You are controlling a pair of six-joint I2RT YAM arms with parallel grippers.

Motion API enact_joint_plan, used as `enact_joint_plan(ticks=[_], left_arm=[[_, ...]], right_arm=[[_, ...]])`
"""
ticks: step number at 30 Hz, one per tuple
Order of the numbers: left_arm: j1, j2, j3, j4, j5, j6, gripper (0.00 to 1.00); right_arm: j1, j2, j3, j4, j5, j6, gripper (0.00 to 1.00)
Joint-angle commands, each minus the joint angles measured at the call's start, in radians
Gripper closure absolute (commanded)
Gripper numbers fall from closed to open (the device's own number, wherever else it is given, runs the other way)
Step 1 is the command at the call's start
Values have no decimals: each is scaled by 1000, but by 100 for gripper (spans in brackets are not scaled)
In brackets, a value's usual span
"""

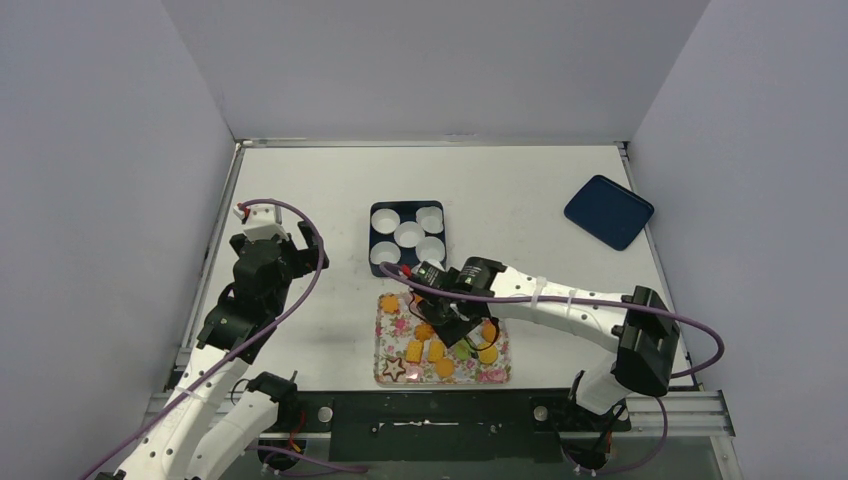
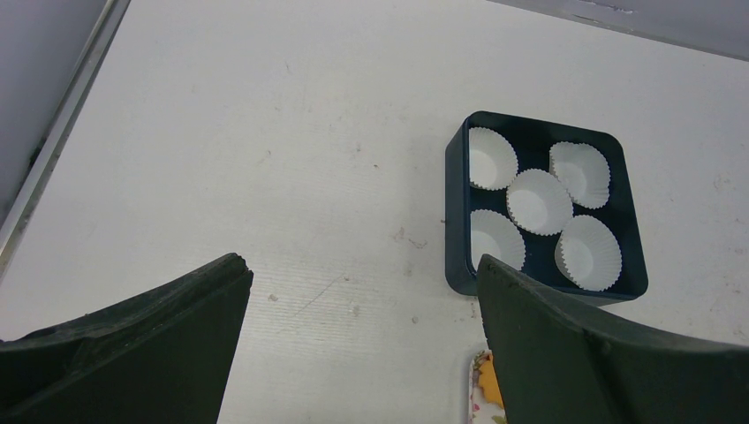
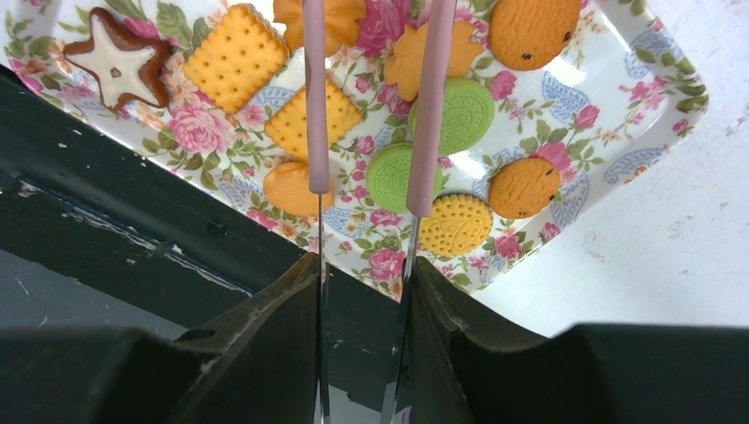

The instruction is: Pack the cookies

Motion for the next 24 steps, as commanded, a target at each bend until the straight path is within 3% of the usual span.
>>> enact_joint_plan(ticks=[1,11,24], left_arm=[[0,-6,9,9,-7,9,3],[0,-5,7,9,-8,9,3],[-8,-13,7,10,-3,10,3]], right_arm=[[-23,-80,61,42,9,-38,88],[-116,-73,138,90,-31,-137,89],[-384,50,268,140,-73,-291,89]])
